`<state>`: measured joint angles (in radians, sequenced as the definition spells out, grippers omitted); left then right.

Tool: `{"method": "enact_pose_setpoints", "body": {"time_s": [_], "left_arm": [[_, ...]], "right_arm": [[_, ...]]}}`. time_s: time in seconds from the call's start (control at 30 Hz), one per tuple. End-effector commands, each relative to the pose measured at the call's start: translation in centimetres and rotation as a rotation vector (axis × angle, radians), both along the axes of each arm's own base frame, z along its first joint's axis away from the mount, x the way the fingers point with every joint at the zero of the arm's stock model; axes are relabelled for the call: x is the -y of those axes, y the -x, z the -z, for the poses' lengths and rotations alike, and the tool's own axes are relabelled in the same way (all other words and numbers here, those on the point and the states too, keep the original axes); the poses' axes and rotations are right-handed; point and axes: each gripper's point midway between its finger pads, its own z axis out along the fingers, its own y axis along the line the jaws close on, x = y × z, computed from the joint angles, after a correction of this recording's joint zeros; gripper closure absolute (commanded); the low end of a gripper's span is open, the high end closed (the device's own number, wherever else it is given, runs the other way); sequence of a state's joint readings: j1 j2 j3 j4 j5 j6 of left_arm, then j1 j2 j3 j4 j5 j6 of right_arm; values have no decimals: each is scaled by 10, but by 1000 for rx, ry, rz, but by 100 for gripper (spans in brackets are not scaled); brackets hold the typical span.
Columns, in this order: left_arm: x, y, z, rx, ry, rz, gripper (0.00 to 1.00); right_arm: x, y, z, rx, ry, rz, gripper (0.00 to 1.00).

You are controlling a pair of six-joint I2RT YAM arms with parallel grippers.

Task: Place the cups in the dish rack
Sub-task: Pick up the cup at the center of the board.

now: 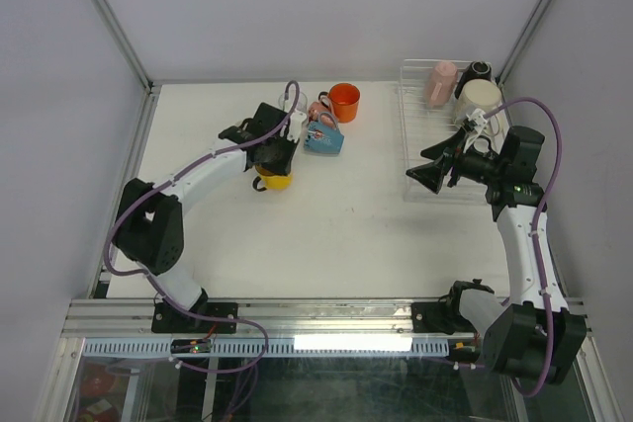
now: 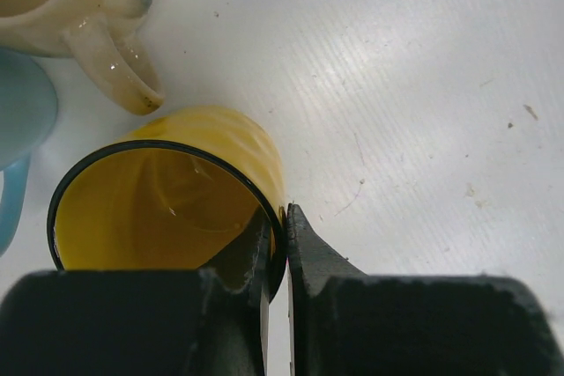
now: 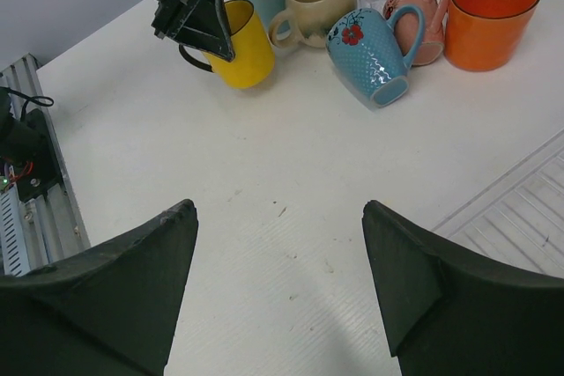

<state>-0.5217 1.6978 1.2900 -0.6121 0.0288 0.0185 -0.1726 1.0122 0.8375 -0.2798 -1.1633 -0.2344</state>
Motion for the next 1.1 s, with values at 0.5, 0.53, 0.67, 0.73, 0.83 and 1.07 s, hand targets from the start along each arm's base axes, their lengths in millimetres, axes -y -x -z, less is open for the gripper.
{"method": "enact_pose_setpoints", "body": {"time_s": [0.5,0.53,0.67,0.73,0.83,1.07], "left_arm": [[69,14,-149,264,508,245,100],[73,16,-154,263,540,252,100],[87,23,-177,275,701,258,100],[93,24,-180,277,780,248,100],[93,30,-195,324,885,234,100],[93,46,-225,346,1228,185,100]], "right_arm": [[-15,19,-26,125,-50,-116,22],[-17,20,-27,130,-53,-123,22],[-23,25,-31,132,-80,-154,22],[-28,28,-31,114,-105,-174,22],[-37,32,-29,94,-134,-204,22],[-62,33,-15,47,-194,-241,20]]}}
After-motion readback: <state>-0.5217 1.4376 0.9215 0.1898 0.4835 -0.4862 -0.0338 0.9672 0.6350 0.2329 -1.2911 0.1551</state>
